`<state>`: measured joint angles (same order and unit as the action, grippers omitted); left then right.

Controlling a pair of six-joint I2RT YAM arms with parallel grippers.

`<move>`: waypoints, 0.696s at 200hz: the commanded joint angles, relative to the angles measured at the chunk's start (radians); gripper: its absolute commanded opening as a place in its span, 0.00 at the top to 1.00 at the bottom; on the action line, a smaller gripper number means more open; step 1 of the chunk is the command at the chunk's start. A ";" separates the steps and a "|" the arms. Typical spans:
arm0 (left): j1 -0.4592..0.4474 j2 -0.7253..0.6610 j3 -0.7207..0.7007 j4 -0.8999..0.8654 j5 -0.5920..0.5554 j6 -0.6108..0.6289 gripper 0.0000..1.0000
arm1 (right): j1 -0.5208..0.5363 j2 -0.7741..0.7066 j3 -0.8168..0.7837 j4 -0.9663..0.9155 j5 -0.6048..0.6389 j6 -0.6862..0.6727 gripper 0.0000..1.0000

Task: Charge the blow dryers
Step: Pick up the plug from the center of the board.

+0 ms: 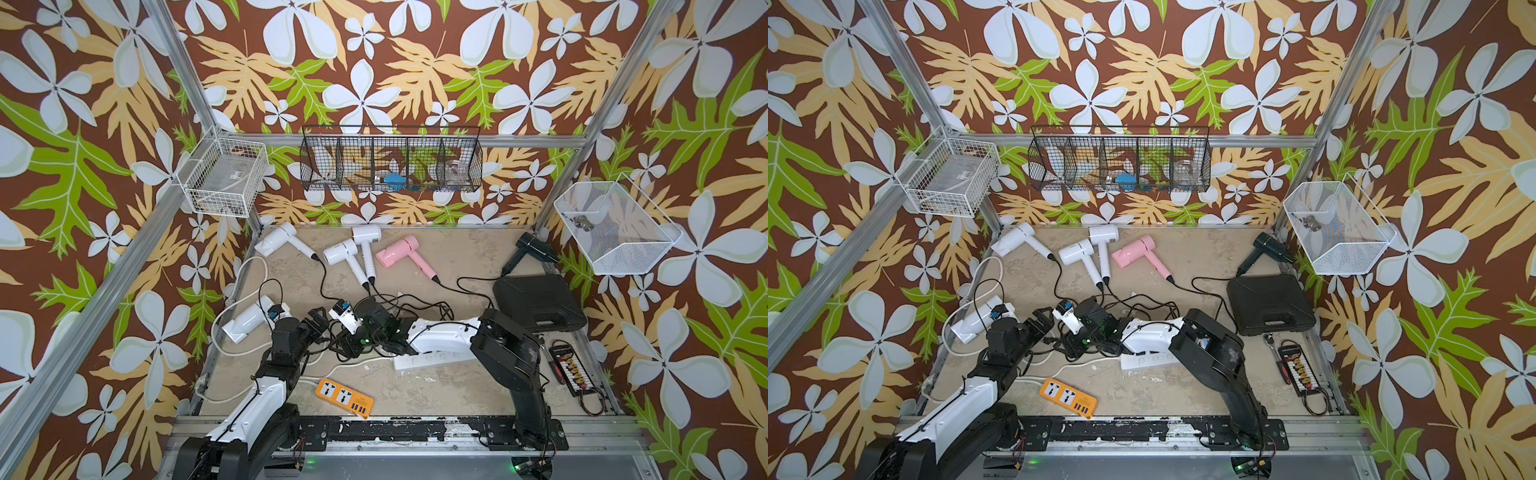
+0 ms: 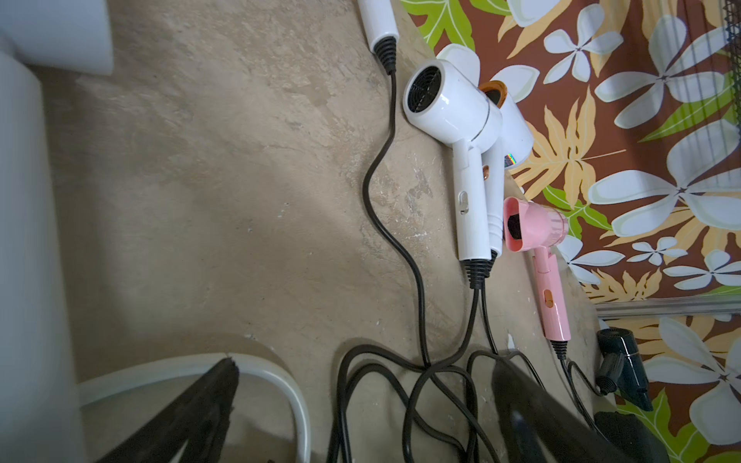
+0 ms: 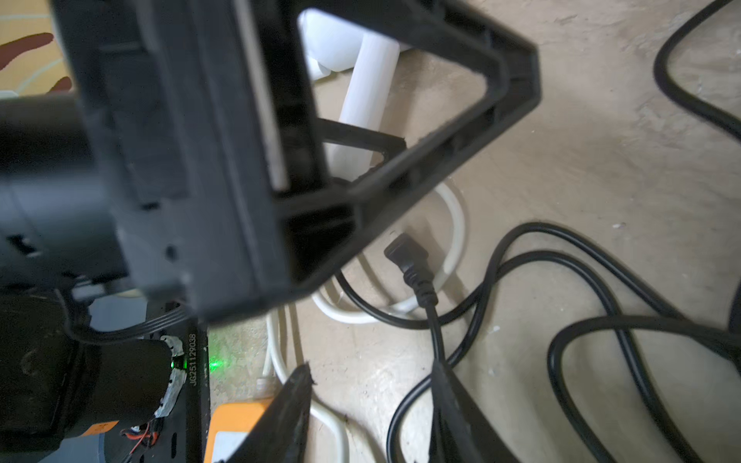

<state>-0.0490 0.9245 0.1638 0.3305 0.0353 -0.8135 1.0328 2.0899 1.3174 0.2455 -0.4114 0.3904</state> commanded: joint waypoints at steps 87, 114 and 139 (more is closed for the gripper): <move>0.018 0.092 0.003 0.088 0.083 -0.023 0.00 | -0.023 0.145 0.129 0.001 -0.122 0.046 0.58; 0.018 0.099 0.011 0.065 0.066 -0.015 0.00 | -0.028 0.167 0.140 -0.010 -0.131 0.045 0.59; 0.018 0.100 0.014 0.051 0.054 -0.010 0.00 | -0.031 0.187 0.153 -0.020 -0.137 0.044 0.58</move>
<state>-0.0326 1.0233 0.1711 0.3920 0.1081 -0.8349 1.0039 2.2639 1.4601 0.2390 -0.5316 0.4339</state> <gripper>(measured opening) 0.997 0.415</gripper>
